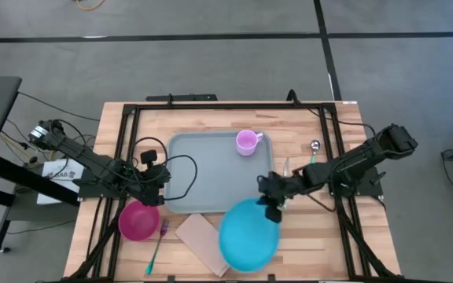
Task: Set up tray
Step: Put the blue plate on the gray tray to the bottom left of the pink mug
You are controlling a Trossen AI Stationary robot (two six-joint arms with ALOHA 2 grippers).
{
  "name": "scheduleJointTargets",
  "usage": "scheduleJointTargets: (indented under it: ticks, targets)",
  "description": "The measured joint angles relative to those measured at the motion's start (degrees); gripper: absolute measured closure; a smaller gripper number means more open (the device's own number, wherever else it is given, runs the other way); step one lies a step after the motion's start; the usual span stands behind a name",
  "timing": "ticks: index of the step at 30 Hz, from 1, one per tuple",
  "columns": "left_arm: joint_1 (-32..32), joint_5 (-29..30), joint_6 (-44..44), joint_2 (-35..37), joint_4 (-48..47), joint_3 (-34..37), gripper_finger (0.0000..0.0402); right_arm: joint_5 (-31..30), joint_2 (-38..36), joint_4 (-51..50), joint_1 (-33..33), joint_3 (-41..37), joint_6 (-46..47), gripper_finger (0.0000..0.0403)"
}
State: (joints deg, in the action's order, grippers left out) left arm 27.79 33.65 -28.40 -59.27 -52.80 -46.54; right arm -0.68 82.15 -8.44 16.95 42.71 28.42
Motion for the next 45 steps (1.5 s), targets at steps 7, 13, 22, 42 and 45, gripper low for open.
scheduleJointTargets:
  ticks: [7, 13, 22, 42, 45]
  targets:
    - [-0.01, 0.0, 0.02, 0.0, 0.0, 0.0, 0.0388, -2.56, 0.08, 10.74, -6.18, 0.1, 0.7, 0.04]
    - [-0.02, 0.0, 0.0, 0.02, 0.0, 0.0, 0.0388, -12.02, 2.15, 15.67, -11.91, 0.33, 7.06, 0.0399]
    - [0.0, 0.0, 0.02, 0.02, 0.02, 0.0, 0.0388, -7.97, 10.03, 14.94, -15.73, 0.28, 14.35, 0.0399]
    - [-0.01, -0.02, -0.02, 0.02, 0.0, 0.0, 0.0388, -8.6, 11.96, 13.75, -19.56, 0.14, 20.89, 0.0382]
    - [-0.02, -0.01, -0.02, 0.02, 0.0, 0.0, 0.0388, -6.75, 11.96, 13.89, -19.59, 0.16, 20.65, 0.0369]
